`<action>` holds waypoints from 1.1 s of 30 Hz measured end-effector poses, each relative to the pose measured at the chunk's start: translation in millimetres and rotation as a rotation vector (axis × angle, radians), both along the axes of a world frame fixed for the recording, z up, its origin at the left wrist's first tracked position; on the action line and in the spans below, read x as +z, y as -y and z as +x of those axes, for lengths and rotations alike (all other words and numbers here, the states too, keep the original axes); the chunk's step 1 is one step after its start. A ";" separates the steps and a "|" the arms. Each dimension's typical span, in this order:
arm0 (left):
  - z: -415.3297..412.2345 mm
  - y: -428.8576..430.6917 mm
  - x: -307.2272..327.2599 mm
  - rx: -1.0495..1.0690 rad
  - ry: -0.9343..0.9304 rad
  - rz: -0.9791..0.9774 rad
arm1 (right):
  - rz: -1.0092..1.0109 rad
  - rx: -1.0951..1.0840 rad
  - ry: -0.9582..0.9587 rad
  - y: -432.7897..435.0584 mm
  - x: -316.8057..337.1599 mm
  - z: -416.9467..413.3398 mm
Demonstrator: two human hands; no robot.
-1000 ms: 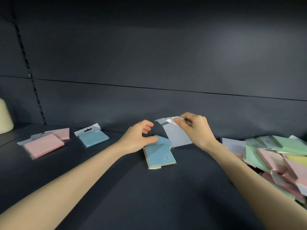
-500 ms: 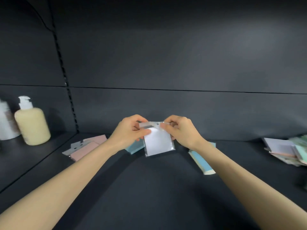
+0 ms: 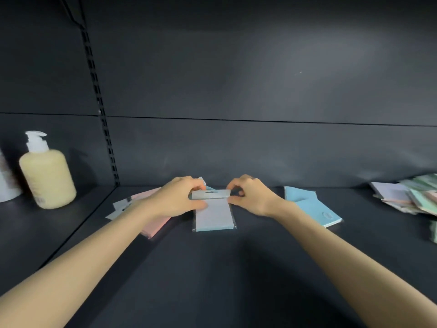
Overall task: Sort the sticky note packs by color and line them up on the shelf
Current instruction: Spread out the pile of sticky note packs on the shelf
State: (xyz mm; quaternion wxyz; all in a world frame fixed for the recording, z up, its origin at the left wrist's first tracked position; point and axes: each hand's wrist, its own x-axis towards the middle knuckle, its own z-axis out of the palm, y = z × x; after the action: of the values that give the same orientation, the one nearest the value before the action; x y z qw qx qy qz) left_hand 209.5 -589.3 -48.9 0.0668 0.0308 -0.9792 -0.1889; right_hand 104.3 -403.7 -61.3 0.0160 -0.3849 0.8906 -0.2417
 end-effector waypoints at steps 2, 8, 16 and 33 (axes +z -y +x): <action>-1.8 -5.5 8.5 -0.040 0.010 -0.070 | 0.039 -0.038 -0.046 -10.1 7.2 -0.2; -15.4 -47.1 36.0 -0.134 -0.129 -0.075 | 0.066 -0.182 -0.171 -66.9 37.9 1.5; -37.5 -163.1 59.2 -0.318 -0.289 -0.068 | 0.026 -0.399 -0.277 -196.0 68.1 13.7; -48.5 -453.9 23.1 -0.449 -0.247 -0.101 | 0.159 -0.545 -0.179 -495.0 42.1 46.1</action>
State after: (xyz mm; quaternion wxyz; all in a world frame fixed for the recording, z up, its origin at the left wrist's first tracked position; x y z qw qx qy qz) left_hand 160.9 -135.4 -25.9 0.1438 -0.2142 -0.9541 -0.1523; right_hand 150.4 91.4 -19.2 -0.0978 -0.1488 0.9752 -0.1317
